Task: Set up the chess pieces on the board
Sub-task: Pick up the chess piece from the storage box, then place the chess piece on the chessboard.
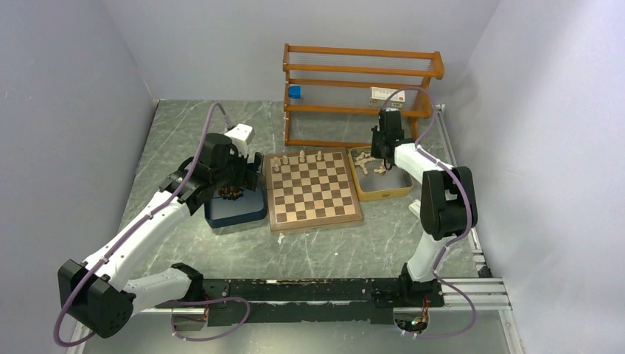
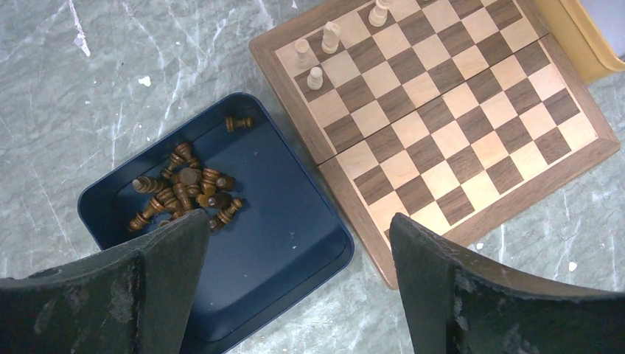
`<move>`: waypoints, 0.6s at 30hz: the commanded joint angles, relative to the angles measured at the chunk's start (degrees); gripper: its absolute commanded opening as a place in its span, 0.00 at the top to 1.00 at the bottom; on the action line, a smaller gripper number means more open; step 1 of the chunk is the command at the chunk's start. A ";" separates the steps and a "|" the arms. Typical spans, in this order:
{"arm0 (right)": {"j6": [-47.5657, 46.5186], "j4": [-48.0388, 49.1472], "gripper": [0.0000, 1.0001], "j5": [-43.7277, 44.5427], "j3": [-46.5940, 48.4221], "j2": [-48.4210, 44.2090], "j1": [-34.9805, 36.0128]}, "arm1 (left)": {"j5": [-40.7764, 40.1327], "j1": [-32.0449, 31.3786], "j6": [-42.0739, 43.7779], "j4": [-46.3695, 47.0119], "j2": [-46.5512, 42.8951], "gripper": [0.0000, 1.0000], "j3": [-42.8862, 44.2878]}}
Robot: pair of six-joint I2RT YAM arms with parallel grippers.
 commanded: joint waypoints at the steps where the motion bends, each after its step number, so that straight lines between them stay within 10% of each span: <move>1: 0.94 -4.00 0.86 0.56 4.15 -3.85 1.29 | -0.73 -0.18 0.57 1.27 -1.05 0.05 -0.02; 18: 2.19 -6.24 0.87 -3.33 8.91 -3.80 13.15 | -0.75 -0.21 0.49 1.32 -1.61 0.05 -0.07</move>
